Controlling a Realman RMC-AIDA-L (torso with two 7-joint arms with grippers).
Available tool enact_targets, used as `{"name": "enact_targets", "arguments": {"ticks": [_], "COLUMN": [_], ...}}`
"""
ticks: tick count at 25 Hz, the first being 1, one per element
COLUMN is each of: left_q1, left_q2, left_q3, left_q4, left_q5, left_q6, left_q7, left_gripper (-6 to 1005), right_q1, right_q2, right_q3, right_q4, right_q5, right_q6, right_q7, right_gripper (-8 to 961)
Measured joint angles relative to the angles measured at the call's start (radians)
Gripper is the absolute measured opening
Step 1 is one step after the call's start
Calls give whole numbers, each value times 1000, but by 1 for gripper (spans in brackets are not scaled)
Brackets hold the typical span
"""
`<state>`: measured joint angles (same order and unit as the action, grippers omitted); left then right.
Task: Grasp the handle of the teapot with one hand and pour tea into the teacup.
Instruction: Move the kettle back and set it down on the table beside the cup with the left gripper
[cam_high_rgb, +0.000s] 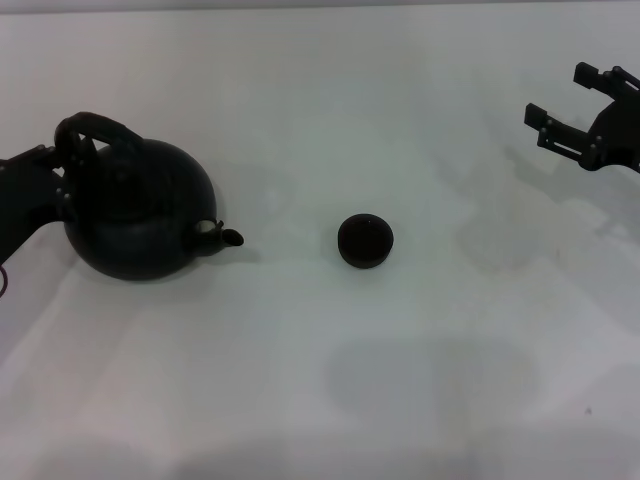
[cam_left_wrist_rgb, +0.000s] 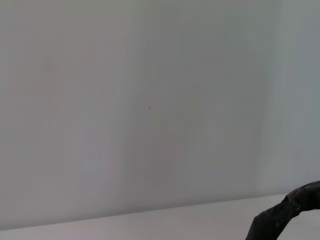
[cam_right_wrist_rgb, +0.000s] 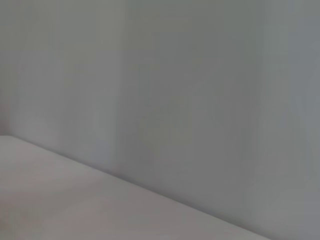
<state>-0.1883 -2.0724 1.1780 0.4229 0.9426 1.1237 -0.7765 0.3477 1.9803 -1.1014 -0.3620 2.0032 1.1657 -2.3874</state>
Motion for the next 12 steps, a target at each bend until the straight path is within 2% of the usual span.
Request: {"name": "enact_targets", "arguments": {"ticks": [12], "left_q1": [4], "left_q2": [-2], "left_q3": [-3], "left_q4": [0], "left_q5": [-10], "left_q6": [-11], "left_q7": [0], "left_gripper": [256], "right_q1": [1], "right_q2": [2], "right_q3": [0], "right_q4": [2], "right_q5": [0], "right_q6": [-1], "right_q7": [-1], "right_gripper": [860]}}
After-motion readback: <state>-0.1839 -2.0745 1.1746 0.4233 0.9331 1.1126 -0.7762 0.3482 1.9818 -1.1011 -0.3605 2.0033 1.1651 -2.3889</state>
